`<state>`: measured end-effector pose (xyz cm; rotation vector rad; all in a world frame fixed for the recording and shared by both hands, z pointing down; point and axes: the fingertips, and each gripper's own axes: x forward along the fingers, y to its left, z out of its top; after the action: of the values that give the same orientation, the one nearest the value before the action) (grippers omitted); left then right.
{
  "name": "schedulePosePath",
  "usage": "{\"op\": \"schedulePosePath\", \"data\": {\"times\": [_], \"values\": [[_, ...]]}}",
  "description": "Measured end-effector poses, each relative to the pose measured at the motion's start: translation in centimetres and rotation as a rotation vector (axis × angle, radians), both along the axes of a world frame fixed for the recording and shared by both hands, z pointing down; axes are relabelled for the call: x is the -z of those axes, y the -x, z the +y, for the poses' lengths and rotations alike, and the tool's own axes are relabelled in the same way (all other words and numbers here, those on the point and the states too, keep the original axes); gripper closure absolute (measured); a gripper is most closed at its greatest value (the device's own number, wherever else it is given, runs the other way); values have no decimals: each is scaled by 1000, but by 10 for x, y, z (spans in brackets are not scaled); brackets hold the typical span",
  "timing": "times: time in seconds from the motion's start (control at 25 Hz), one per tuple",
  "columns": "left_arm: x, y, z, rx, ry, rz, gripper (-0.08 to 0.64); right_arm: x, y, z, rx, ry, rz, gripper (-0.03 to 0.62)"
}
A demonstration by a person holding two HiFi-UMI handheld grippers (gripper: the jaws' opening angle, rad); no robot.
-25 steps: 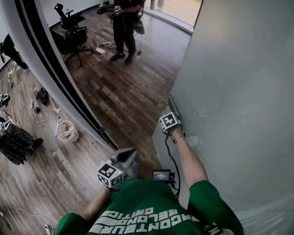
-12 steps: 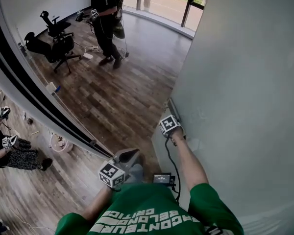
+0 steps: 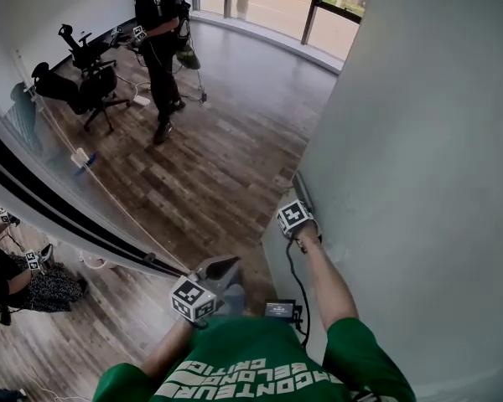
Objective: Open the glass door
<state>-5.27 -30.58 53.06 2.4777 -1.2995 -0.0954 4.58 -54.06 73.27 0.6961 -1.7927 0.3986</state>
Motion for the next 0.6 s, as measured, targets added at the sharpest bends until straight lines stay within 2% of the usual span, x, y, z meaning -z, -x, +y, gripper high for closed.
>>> {"op": "schedulePosePath", "data": {"times": [0.6], "values": [[-6,-28,-54,-122,9,-9,543,-10,-61,-35,-99,11,-7,598]]}}
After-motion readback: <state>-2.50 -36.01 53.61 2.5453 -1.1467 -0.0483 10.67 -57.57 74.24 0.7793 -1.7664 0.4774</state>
